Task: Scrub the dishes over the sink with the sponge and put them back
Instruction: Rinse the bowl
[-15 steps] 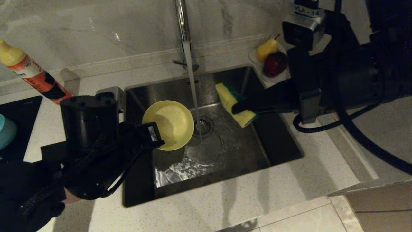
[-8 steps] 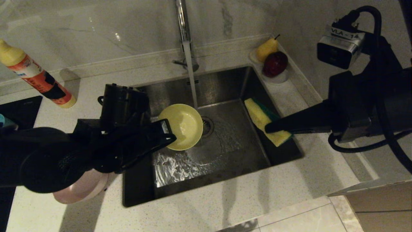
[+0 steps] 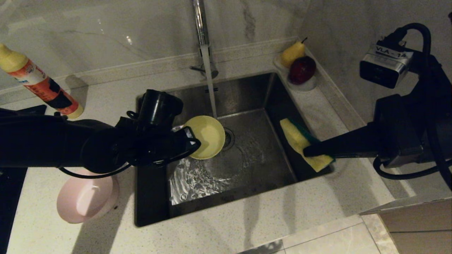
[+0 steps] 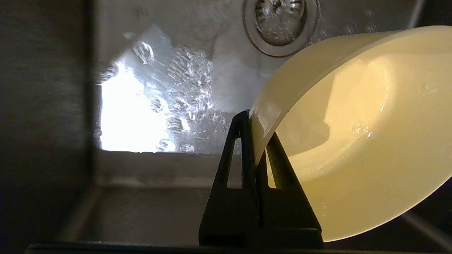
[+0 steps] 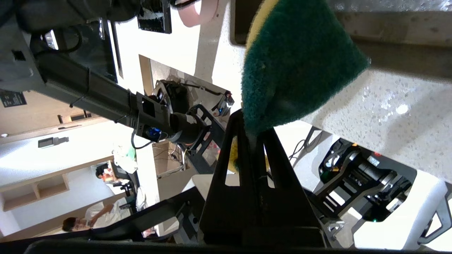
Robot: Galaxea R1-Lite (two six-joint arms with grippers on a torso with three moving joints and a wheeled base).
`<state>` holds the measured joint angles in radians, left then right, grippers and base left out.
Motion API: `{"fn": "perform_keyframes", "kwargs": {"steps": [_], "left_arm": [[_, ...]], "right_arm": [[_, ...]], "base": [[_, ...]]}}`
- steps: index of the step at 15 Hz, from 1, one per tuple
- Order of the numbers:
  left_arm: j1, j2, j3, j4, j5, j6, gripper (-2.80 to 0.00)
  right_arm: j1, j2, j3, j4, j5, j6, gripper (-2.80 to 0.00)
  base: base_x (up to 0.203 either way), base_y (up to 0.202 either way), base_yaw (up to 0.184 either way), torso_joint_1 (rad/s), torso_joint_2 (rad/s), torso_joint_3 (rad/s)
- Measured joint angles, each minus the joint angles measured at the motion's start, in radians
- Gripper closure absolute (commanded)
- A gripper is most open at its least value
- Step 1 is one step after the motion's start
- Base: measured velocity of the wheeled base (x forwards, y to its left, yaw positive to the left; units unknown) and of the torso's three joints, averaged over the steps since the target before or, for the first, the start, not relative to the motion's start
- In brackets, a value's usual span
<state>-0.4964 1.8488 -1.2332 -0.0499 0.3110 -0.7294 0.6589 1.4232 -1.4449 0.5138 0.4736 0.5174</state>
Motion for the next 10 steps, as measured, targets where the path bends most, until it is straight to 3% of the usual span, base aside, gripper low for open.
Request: {"fn": "perform_keyframes", "kwargs": {"steps": [10], "left_arm": [[0.010, 0.128, -0.167, 0.035, -0.016, -0.067, 0.00]], "right_arm": [[-0.012, -0.028, 0.062, -0.026, 0.004, -0.002, 0.00]], "base": [[0.000, 0.000, 0.000, 0.000, 0.00, 0.000]]}}
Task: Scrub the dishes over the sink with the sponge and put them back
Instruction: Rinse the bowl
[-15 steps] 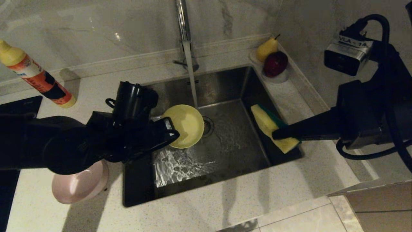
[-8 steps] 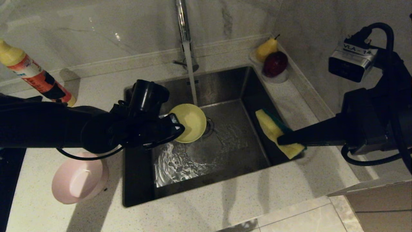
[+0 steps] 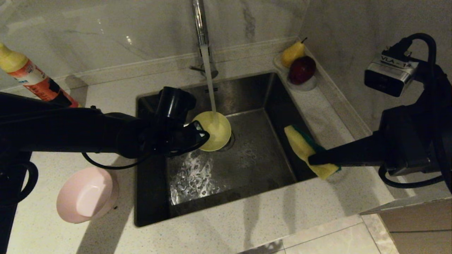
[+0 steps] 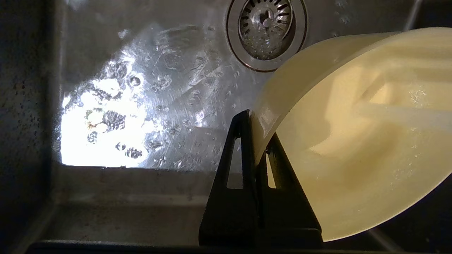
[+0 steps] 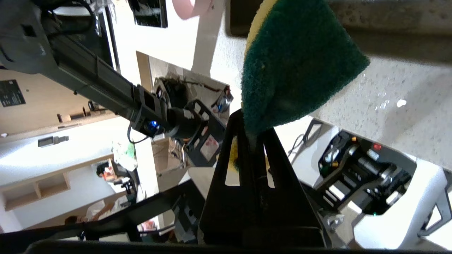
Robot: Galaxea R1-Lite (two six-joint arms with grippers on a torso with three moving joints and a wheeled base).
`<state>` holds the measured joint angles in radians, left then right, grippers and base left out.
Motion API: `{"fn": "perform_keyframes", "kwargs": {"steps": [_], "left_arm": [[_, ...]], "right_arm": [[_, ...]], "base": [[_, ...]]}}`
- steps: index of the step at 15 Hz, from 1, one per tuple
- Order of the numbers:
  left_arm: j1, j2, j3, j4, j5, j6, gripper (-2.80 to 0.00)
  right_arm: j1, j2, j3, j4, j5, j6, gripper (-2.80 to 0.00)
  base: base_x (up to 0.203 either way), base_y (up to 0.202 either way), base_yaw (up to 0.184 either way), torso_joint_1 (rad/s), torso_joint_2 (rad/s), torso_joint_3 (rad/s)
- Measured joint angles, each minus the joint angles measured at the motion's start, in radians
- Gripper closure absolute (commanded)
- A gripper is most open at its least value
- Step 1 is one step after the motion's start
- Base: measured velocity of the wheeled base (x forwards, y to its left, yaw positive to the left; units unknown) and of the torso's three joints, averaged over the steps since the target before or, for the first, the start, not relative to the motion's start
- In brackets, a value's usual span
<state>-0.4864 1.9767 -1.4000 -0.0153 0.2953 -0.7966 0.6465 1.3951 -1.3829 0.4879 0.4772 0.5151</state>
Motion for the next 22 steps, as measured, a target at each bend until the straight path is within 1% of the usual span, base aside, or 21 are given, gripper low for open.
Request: {"fn": "perform_keyframes", "kwargs": {"steps": [2, 4, 6, 8, 9, 12, 22], "left_arm": [[0.000, 0.009, -0.018, 0.002, 0.000, 0.000, 0.00], [-0.001, 0.011, -0.019, 0.005, 0.000, -0.001, 0.00], [-0.001, 0.003, -0.008, 0.047, -0.003, -0.001, 0.00], [-0.001, -0.014, -0.004, 0.110, -0.039, -0.022, 0.00], [-0.001, -0.024, -0.002, 0.119, -0.060, -0.034, 0.00], [0.000, -0.045, 0.008, 0.120, -0.071, -0.039, 0.00], [0.000, -0.055, 0.015, 0.127, -0.071, -0.045, 0.00]], "right_arm": [[-0.007, -0.004, 0.020, -0.048, 0.009, 0.000, 0.00], [-0.008, -0.008, 0.033, -0.054, 0.012, 0.000, 0.00], [-0.009, -0.008, 0.037, -0.054, 0.012, 0.000, 0.00], [-0.009, -0.007, 0.044, -0.055, 0.018, 0.000, 0.00], [-0.009, -0.006, 0.048, -0.054, 0.020, 0.000, 0.00], [-0.009, -0.006, 0.050, -0.055, 0.020, 0.001, 0.00], [-0.009, -0.008, 0.057, -0.055, 0.020, 0.001, 0.00]], "base": [[0.000, 0.000, 0.000, 0.000, 0.00, 0.000], [0.000, 0.000, 0.000, 0.000, 0.00, 0.000], [0.000, 0.000, 0.000, 0.000, 0.00, 0.000], [0.000, 0.000, 0.000, 0.000, 0.00, 0.000], [0.000, 0.000, 0.000, 0.000, 0.00, 0.000], [0.000, 0.000, 0.000, 0.000, 0.00, 0.000], [0.000, 0.000, 0.000, 0.000, 0.00, 0.000]]}}
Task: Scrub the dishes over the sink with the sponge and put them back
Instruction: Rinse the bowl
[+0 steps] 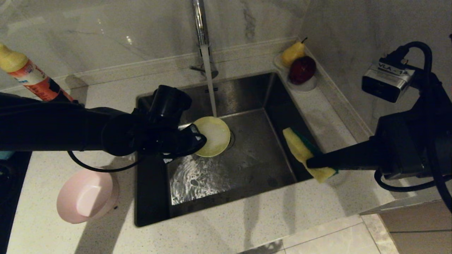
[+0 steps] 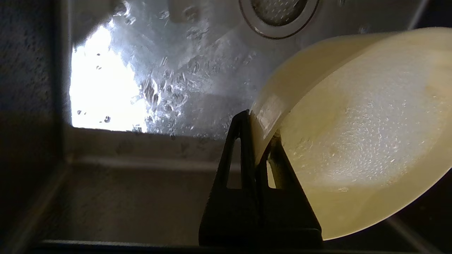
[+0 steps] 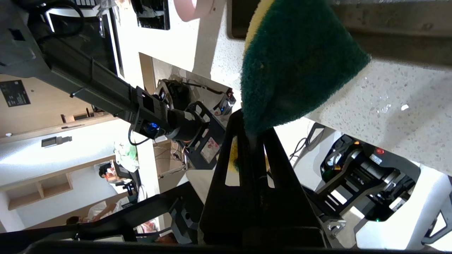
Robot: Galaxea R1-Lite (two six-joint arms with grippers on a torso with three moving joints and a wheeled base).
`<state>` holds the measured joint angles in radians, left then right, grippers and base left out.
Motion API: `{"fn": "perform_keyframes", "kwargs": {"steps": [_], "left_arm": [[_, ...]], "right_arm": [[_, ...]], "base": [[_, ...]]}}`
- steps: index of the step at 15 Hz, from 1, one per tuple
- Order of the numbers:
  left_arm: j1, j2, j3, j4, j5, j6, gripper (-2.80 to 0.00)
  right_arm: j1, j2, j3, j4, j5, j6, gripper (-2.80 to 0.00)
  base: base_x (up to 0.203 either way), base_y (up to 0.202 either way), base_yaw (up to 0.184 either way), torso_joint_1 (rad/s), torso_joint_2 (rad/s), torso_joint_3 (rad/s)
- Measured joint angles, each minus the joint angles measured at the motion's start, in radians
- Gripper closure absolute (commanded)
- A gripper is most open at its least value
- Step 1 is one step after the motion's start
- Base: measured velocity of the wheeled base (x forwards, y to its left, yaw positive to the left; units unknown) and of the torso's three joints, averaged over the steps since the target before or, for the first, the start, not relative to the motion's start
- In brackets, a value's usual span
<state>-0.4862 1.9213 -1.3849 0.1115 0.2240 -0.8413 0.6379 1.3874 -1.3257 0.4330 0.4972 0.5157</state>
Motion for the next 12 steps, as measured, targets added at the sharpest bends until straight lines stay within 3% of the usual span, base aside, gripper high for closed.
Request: {"fn": "perform_keyframes", "kwargs": {"steps": [8, 12], "left_arm": [[0.000, -0.066, 0.039, 0.012, 0.027, 0.010, 0.00], [0.013, -0.133, 0.060, -0.018, 0.187, 0.086, 0.00]], "right_arm": [[0.000, -0.006, 0.033, 0.000, 0.000, 0.000, 0.00], [0.000, -0.013, 0.040, 0.000, 0.001, 0.001, 0.00]], "base": [[0.000, 0.000, 0.000, 0.000, 0.00, 0.000], [0.000, 0.000, 0.000, 0.000, 0.00, 0.000]]}}
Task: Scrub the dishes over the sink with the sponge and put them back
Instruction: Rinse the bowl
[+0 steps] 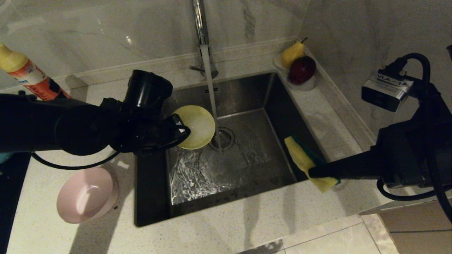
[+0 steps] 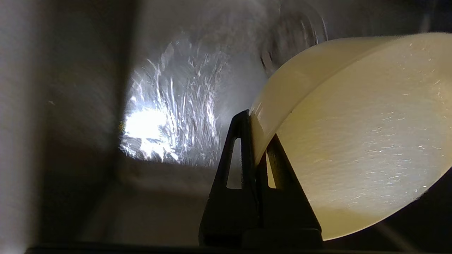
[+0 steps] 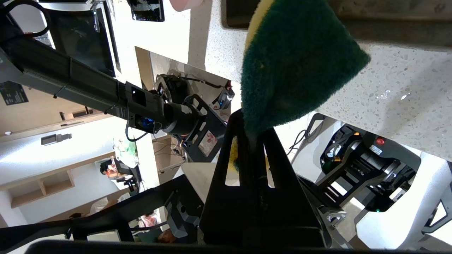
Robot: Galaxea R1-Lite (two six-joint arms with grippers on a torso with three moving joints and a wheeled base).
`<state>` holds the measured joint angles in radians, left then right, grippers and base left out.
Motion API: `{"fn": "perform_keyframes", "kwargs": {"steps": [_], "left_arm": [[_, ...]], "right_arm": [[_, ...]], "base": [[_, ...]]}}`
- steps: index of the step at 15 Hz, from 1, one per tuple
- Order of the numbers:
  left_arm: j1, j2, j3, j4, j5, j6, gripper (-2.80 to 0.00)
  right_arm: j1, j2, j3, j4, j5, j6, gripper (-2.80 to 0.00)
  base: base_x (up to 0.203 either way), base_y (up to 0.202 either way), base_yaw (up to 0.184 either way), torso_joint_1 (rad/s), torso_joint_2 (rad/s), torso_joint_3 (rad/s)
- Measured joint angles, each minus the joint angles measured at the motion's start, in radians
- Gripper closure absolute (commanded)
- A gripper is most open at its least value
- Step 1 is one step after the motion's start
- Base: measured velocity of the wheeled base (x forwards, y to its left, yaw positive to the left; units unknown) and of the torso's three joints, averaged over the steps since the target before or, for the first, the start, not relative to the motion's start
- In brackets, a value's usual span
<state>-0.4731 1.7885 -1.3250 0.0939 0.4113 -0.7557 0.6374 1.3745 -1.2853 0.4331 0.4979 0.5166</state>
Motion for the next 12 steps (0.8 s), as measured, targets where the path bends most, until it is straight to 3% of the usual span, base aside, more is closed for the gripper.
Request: {"fn": "perform_keyframes", "kwargs": {"steps": [1, 4, 12], "left_arm": [[0.007, -0.012, 0.013, -0.036, 0.037, 0.023, 0.00], [0.038, -0.059, 0.097, -0.210, 0.056, 0.125, 0.00], [0.096, -0.153, 0.352, -0.832, 0.088, 0.550, 0.00]], "right_arm": [[0.000, -0.002, 0.000, 0.000, 0.000, 0.001, 0.00], [0.000, -0.003, 0.002, 0.000, 0.000, 0.000, 0.00], [0.000, 0.002, 0.014, 0.000, 0.001, -0.001, 0.00]], "base": [[0.000, 0.000, 0.000, 0.000, 0.00, 0.000], [0.000, 0.000, 0.000, 0.000, 0.00, 0.000], [0.000, 0.000, 0.000, 0.000, 0.00, 0.000]]}}
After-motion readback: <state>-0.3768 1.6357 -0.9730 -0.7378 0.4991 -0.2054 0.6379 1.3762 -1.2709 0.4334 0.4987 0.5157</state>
